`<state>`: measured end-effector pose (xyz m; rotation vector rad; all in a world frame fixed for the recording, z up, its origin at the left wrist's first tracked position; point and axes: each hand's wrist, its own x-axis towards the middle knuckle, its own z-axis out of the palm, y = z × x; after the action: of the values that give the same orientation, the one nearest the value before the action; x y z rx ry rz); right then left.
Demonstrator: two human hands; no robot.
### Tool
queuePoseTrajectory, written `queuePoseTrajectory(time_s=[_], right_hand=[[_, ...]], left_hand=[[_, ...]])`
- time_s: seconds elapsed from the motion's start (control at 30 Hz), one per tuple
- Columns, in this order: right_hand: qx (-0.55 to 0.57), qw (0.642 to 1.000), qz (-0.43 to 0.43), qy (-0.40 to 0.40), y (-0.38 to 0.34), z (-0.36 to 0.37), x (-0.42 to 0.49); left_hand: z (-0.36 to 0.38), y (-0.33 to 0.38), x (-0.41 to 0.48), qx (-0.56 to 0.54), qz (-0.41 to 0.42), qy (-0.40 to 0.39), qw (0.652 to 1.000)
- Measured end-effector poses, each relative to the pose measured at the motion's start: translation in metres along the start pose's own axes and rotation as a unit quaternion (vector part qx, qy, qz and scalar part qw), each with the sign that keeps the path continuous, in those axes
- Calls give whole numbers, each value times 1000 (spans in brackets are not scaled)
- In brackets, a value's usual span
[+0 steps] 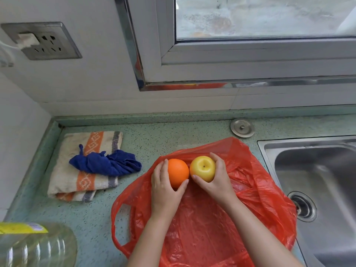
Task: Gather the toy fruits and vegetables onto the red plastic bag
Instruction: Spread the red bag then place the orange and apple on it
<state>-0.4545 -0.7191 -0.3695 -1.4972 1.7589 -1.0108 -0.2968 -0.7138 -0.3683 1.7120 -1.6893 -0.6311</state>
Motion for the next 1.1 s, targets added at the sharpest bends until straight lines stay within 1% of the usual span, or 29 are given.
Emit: queuePoseTrajectory(time_s=[0.43,0.53,0.7,0.83,0.97,1.1], right_hand=[[-40,999,-21,6,-7,-14,-12],[-53,998,-25,13,-13,-20,-18],[-96,994,-43,16,-20,-32,-31],[-119,991,-51,23,-31,-43,-45],[-125,989,-71,25,-44,-53,-65],[-160,982,-98,30,-51,-66,-91]], left_hand=[[-1,4,-12,34,19,15,999],[-3,6,-15,47,27,28,998],[-8,13,-20,65,63,48,995],[-17,22,-30,67,114,56,990],[-26,30,-55,72,156,61,983],[-31,43,-77,59,187,55,979]])
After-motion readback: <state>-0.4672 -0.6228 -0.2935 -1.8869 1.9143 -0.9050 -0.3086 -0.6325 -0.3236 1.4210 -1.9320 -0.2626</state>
